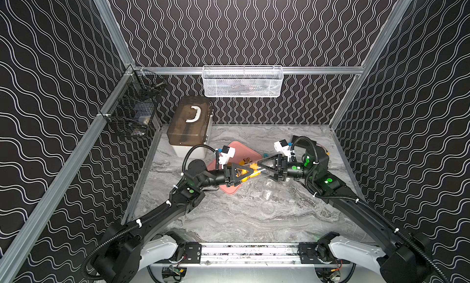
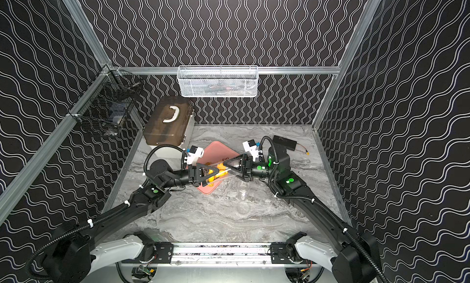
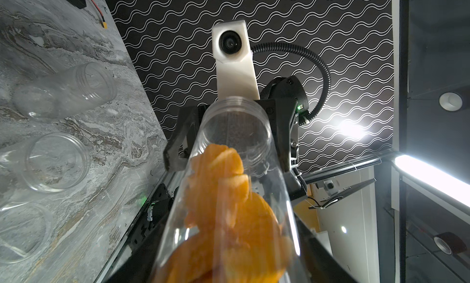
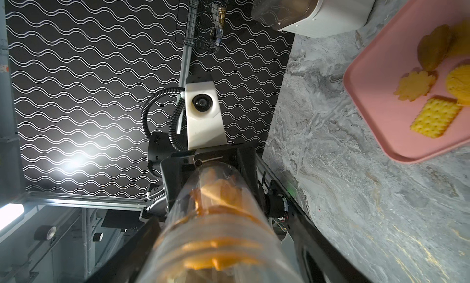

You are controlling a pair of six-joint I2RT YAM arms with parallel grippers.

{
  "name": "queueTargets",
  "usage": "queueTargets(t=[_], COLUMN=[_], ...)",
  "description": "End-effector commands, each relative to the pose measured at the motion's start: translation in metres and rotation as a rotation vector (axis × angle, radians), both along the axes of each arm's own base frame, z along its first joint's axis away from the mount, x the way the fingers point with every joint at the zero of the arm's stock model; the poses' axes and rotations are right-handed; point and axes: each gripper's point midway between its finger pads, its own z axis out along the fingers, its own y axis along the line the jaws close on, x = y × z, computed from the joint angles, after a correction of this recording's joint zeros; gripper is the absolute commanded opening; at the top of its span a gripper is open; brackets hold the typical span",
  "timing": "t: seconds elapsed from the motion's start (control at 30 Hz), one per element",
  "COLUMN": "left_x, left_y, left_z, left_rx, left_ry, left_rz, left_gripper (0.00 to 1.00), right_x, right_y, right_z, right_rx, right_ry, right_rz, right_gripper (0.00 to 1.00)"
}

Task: Pour the cookies out of the jar
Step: Pick up the jar from the center of the board.

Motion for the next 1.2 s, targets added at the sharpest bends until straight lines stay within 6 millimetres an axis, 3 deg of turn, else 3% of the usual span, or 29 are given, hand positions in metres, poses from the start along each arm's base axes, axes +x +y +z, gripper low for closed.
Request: queueTargets(t=[0.0, 0.3, 0.6, 1.17], left_x=[-0.007, -0.012, -0.02, -0.022], left_y=[0.0, 0.001, 0.004, 0.009], left_z=[0.011, 0.016, 0.015, 0.017], left_rx=[-0.01, 0.012, 0.027, 0.05], left_ry=[-0.074, -0.096, -0.107, -0.119], left_rz=[-0.021, -0.041, -0.077, -0.088], left_gripper=[0.56, 0.47, 0.46, 0.44], right_x=[0.002, 0.0, 0.0, -0.023], right_y=[-0.002, -0.005, -0.02, -0.023], right_z=[0.0, -0.001, 0.012, 0.018], right_rx=[-0.025, -0.017, 0.029, -0.001], right_ry=[-0.022, 0.004, 0.019, 0.063], right_rz=[-0.02, -0.004, 0.017, 0.114], right_gripper=[0.92, 0.95, 0.95, 0.78])
